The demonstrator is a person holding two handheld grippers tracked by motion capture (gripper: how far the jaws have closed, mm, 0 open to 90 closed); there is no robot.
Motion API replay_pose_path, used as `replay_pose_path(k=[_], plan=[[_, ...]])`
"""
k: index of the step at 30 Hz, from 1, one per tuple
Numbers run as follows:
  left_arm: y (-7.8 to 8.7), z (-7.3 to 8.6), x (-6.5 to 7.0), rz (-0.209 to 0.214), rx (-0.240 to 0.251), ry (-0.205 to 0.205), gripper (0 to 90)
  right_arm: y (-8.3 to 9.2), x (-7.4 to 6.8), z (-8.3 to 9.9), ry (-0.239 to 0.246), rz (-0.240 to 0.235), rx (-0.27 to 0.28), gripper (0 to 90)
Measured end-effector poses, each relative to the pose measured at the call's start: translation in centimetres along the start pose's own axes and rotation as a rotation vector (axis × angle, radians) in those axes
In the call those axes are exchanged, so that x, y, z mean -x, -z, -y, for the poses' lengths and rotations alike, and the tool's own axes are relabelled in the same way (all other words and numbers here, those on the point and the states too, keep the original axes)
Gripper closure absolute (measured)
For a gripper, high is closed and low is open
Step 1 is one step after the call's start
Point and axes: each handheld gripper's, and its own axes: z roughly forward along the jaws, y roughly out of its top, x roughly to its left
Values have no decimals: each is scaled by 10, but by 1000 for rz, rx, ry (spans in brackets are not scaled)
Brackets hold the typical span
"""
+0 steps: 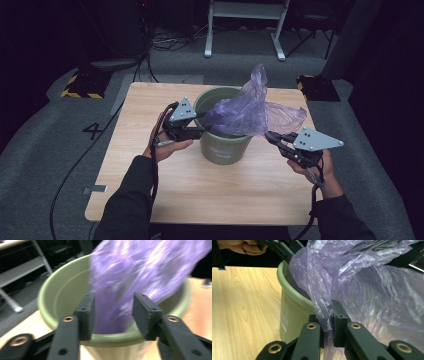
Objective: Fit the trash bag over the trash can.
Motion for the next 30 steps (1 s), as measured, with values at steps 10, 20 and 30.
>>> replay_pose_path(k=[10,20,30], plan=[[18,-20,40,56,100,22,177,-17,-20,-9,65,-12,-40,863],[16,-44,80,115,139,-9,156,-33,-35,-10,109,-24,-71,883],[-28,-58,99,17,48,-18,339,-41,-46,-4,145,-38,-92,876]])
